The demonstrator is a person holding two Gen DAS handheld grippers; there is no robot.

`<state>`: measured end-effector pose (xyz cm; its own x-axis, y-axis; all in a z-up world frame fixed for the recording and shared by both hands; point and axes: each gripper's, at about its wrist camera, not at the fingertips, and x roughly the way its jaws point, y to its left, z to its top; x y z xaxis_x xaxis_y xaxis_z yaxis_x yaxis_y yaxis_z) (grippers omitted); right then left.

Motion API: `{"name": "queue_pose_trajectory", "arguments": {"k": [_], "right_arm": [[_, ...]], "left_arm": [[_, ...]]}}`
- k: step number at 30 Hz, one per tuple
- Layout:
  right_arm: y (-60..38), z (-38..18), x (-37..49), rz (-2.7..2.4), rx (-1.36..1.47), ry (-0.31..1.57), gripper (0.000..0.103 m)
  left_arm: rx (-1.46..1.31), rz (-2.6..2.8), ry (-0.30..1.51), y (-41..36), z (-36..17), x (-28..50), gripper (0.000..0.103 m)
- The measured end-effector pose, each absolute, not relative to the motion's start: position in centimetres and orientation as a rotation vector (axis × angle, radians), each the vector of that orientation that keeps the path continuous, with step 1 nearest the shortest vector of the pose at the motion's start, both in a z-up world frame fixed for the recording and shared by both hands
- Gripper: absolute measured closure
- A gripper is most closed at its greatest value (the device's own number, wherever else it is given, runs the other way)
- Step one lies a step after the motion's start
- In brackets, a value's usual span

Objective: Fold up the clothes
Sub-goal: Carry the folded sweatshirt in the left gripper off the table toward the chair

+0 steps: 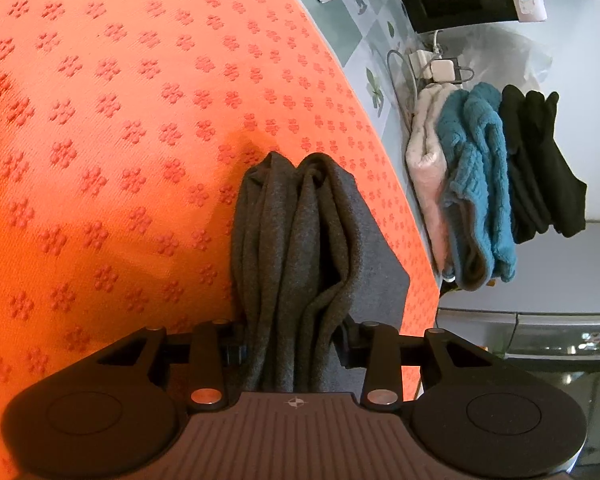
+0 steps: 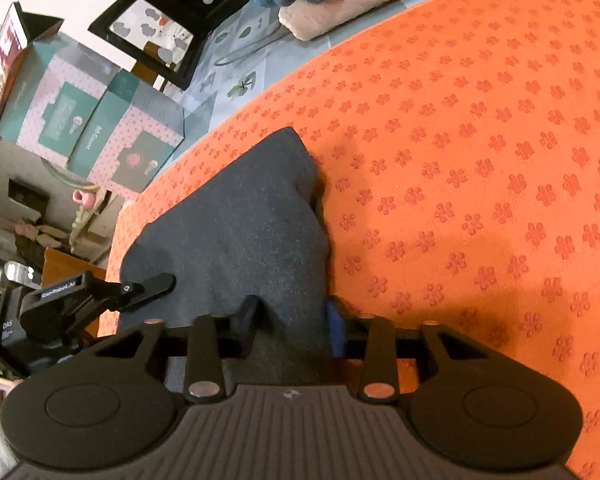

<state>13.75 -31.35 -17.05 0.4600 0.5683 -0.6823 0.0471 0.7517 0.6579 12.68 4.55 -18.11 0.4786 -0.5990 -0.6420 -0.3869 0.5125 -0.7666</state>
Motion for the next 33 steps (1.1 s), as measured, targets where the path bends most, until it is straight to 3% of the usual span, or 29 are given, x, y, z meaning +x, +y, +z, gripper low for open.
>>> {"name": "queue_pose_trajectory", "arguments": {"k": [5, 21, 33], "right_arm": [[-30.8, -15.2, 12.3, 0.333, 0.616, 1.003, 0.084], [-33.8, -5.7, 0.1, 0.25, 0.632, 0.841, 0.085], [-38.7, -4.3, -9.5, 0.095, 0.705, 0.79, 0.085]], "left_arm": [[-1.024, -0.161, 1.084, 3.7, -16.3, 12.0, 0.067], [-0.993, -0.3, 1.059, -0.2, -9.6, 4.5, 0.067], [-0.895, -0.425, 1.139, -7.4, -8.6, 1.2, 0.067]]}}
